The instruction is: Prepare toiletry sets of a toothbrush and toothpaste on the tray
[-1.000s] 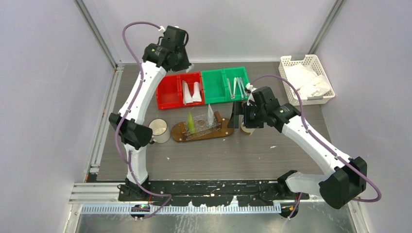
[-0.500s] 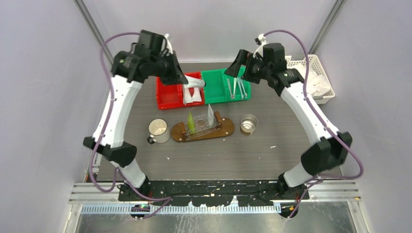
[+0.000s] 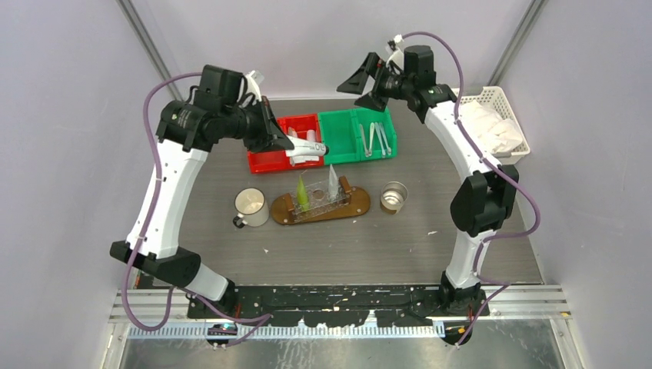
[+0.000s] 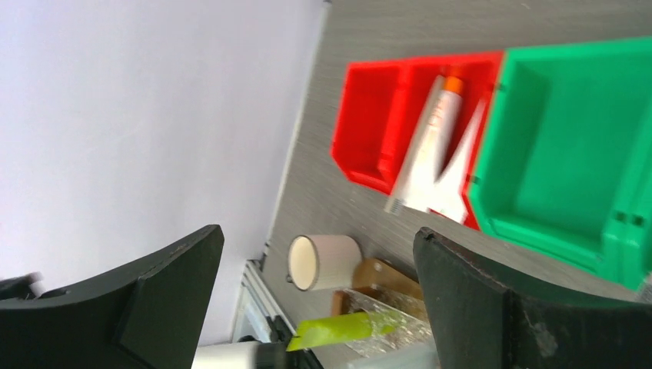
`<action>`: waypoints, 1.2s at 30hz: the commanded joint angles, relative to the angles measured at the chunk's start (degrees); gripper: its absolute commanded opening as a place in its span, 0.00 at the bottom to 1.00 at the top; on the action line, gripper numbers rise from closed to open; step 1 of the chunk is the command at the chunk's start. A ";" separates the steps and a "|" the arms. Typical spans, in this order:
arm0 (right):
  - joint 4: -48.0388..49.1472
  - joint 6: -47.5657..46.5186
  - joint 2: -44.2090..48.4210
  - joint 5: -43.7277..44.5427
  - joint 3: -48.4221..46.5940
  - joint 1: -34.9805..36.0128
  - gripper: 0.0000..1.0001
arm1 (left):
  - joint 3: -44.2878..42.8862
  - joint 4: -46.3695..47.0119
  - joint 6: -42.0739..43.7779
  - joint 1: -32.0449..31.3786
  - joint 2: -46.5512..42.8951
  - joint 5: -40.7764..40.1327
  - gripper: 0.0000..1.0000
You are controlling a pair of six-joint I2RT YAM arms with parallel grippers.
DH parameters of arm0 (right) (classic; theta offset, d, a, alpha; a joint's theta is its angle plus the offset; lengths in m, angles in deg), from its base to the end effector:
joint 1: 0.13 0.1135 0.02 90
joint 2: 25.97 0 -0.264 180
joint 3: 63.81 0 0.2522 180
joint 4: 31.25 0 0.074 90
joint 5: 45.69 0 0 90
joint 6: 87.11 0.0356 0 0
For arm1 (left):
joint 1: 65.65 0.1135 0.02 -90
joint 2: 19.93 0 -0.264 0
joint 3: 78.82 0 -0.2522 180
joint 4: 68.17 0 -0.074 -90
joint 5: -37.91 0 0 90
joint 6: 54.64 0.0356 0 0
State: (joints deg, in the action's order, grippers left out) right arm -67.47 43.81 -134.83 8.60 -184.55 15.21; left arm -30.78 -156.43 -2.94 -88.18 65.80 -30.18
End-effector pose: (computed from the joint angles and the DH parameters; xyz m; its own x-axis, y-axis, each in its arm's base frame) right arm 0.4245 0.1380 0.3728 -0.7770 0.3384 -0.5309 -0.2895 0.5568 0.7786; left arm 0.2298 -0.1097 0.4872 -0.8643 -0.2640 -0.4281 0.0966 0.7482 -0.6564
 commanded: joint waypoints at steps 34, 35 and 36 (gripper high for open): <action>-8.27 -7.36 5.74 -0.53 2.57 3.18 1.00 | -18.71 -10.25 -4.97 -5.98 11.84 -12.42 0.01; -8.24 -7.44 5.26 -1.20 2.32 3.32 1.00 | -18.28 -9.74 -5.13 -6.15 11.83 -12.38 0.01; -8.37 -7.63 4.94 -1.52 2.22 3.58 0.99 | -17.88 -9.06 -5.31 -6.32 11.89 -12.35 0.01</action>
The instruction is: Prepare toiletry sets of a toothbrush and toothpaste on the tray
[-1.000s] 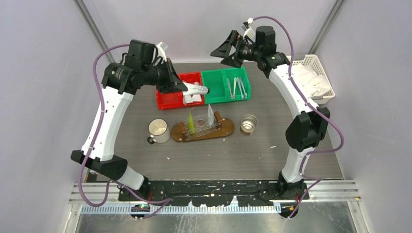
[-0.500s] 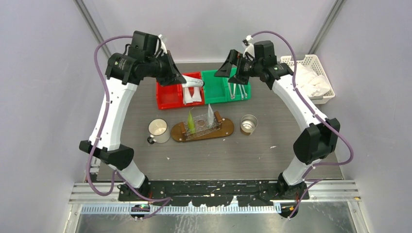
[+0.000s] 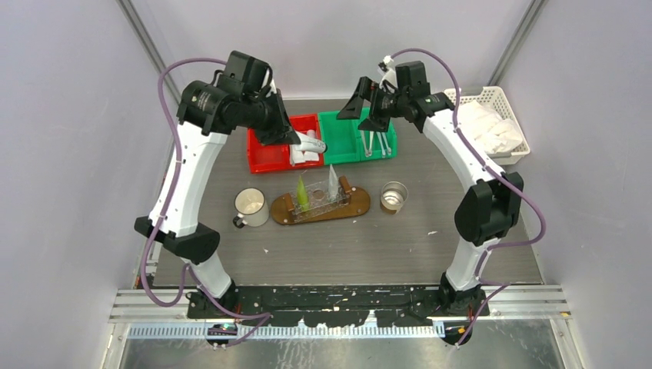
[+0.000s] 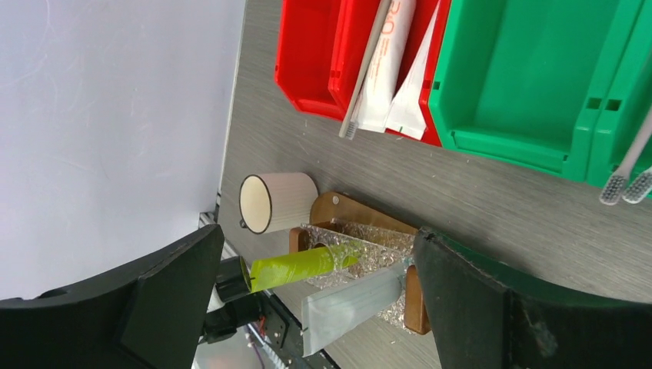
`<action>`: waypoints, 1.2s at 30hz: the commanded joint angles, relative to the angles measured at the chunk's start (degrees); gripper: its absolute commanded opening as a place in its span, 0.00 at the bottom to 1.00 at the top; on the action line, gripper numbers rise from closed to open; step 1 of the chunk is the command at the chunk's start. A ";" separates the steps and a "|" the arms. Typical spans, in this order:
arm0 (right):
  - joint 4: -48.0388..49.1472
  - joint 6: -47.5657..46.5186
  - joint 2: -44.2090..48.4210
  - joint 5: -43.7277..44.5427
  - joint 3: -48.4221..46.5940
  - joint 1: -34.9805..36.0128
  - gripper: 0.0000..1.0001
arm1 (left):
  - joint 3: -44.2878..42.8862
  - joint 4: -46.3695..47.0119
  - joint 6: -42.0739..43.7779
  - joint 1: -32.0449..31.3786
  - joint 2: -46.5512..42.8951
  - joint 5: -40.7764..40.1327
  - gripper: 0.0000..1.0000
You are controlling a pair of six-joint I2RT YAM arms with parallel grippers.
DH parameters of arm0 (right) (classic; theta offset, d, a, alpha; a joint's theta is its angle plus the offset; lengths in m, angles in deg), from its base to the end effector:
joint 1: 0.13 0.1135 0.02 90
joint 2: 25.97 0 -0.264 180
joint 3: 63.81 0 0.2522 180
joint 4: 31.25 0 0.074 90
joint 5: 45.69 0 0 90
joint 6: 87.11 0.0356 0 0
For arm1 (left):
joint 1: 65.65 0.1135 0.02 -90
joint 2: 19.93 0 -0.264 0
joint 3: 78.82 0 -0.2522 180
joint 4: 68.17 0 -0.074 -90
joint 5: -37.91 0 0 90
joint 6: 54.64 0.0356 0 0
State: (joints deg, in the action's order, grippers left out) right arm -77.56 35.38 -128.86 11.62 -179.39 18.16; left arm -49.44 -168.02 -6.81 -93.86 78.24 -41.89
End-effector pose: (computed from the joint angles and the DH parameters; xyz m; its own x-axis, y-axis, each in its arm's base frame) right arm 0.3847 0.1474 0.3687 -0.8147 0.2069 -0.5418 -0.3006 0.6483 0.6995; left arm 0.2482 -0.1403 0.4945 -0.8640 -0.2863 -0.4142 -0.0124 0.8344 -0.5510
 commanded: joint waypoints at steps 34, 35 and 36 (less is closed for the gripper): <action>-9.10 -7.05 7.69 13.05 3.07 1.66 1.00 | -4.13 -5.52 0.49 -1.79 3.78 -6.57 0.01; -9.43 -7.17 7.75 12.80 3.15 1.72 1.00 | -3.98 -6.75 0.59 -2.15 3.93 -6.53 0.01; -9.53 -7.12 7.79 12.78 3.43 1.74 1.00 | -4.01 -7.75 0.56 -2.80 4.15 -6.85 0.01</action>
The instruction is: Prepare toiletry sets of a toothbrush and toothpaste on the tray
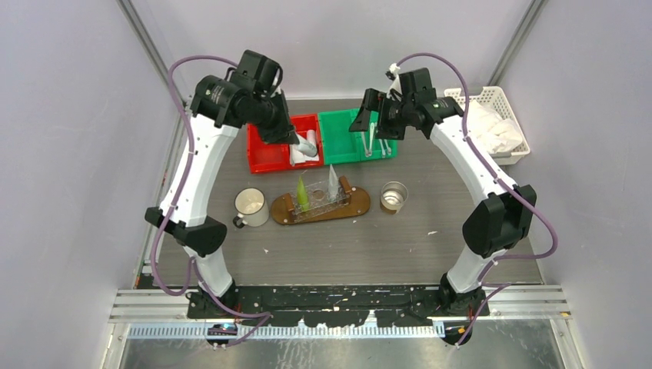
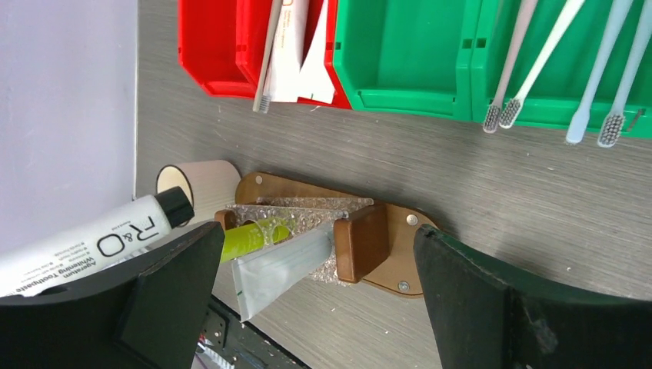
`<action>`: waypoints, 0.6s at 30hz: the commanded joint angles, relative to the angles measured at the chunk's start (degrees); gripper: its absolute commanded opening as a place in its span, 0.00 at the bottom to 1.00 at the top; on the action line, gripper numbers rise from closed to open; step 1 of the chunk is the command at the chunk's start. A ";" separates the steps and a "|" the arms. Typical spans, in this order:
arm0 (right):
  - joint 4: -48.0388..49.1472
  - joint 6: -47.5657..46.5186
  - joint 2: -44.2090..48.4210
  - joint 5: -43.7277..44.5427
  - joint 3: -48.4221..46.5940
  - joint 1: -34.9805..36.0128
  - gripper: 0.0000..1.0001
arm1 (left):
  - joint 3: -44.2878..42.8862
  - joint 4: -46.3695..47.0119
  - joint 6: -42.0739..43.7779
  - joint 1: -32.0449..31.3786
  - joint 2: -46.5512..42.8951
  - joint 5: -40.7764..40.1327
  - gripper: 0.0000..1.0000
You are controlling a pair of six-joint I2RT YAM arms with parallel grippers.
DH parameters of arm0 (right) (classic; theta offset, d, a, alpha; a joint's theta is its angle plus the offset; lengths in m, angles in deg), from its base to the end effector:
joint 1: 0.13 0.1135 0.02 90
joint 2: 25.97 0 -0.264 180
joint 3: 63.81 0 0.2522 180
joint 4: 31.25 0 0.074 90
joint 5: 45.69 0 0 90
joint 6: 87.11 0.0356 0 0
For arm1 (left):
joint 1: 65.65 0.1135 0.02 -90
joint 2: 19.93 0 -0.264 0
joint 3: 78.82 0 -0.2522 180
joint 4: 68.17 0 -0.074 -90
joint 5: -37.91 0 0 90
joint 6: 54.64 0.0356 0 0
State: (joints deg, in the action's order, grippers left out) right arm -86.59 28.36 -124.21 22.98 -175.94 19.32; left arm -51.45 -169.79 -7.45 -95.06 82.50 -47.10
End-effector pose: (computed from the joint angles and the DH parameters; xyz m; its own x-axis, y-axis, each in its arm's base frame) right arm 0.3568 0.1397 0.3644 -0.8075 0.1397 -0.5731 -0.2437 0.8058 0.5397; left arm 0.2655 -0.1532 0.4795 -0.8641 -0.2900 -0.4113 -0.0692 0.8780 -0.4737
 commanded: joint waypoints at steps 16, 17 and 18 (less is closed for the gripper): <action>1.03 -0.87 4.82 -0.42 6.36 0.27 1.00 | -1.79 -14.01 0.12 -5.49 3.55 -0.74 0.01; 1.06 -0.87 4.91 -0.47 6.49 0.25 1.00 | -1.50 -14.01 0.14 -5.48 3.45 -0.67 0.01; 1.13 -0.93 4.96 -0.60 6.64 0.28 1.00 | -1.56 -14.01 0.09 -5.53 3.15 -0.94 0.01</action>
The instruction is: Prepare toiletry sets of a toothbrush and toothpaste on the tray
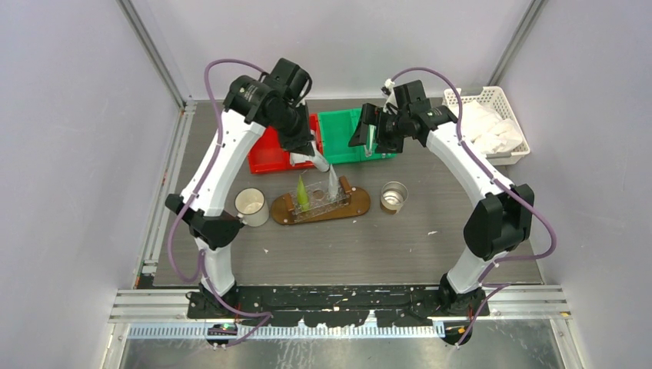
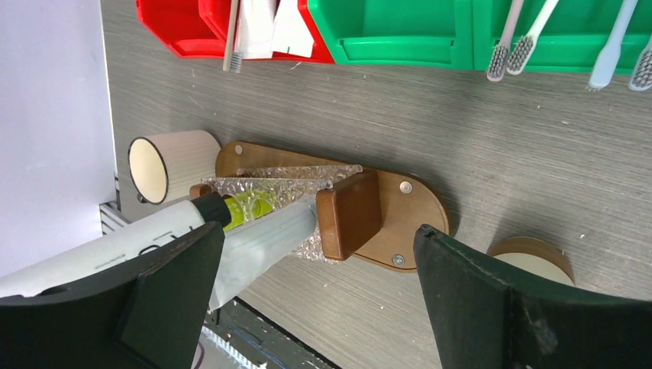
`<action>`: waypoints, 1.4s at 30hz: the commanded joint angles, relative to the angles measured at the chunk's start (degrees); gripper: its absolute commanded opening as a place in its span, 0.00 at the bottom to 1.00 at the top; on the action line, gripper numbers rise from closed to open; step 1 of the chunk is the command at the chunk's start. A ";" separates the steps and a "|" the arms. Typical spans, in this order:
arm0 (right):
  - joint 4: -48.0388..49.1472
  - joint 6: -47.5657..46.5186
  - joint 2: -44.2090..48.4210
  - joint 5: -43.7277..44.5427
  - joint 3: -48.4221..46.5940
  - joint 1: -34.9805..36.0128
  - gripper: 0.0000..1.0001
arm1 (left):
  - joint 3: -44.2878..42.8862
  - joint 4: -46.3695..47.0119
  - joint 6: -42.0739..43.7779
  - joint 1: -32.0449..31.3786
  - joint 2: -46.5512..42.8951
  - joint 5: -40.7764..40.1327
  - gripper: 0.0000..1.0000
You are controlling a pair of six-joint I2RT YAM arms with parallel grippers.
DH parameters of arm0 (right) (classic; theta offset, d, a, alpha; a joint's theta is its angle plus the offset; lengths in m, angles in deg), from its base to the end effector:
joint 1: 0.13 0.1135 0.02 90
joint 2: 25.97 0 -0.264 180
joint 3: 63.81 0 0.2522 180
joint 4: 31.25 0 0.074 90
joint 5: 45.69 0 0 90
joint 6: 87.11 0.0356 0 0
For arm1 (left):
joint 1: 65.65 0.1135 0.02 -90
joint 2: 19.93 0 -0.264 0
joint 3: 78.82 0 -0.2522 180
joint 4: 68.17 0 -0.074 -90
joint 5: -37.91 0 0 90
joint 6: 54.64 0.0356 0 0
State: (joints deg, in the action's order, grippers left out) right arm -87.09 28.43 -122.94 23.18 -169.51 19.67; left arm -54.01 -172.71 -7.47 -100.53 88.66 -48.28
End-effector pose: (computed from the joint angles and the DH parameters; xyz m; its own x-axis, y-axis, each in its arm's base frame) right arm 0.3478 0.1389 0.3353 -0.8577 0.1186 -0.5002 -0.1962 0.8239 0.5317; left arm 0.2739 -0.1938 0.4541 -0.9174 -0.1873 -0.3510 -0.0330 0.9150 -0.4022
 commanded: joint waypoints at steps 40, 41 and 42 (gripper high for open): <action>4.54 -0.72 3.54 -2.32 5.66 -0.23 1.00 | 13.02 -11.08 4.77 -2.00 -2.08 -1.04 0.01; 4.63 -0.75 3.54 -2.46 5.78 -0.26 1.00 | 12.91 -11.13 4.84 -1.97 -1.81 -1.21 0.01; 4.68 -0.75 3.47 -2.59 5.88 -0.23 1.00 | 12.74 -11.09 4.90 -2.01 -1.55 -1.34 0.01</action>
State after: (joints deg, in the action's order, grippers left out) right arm -84.71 28.38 -121.56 21.69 -163.83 19.62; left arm -38.27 -172.60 -3.88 -102.10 87.00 -48.63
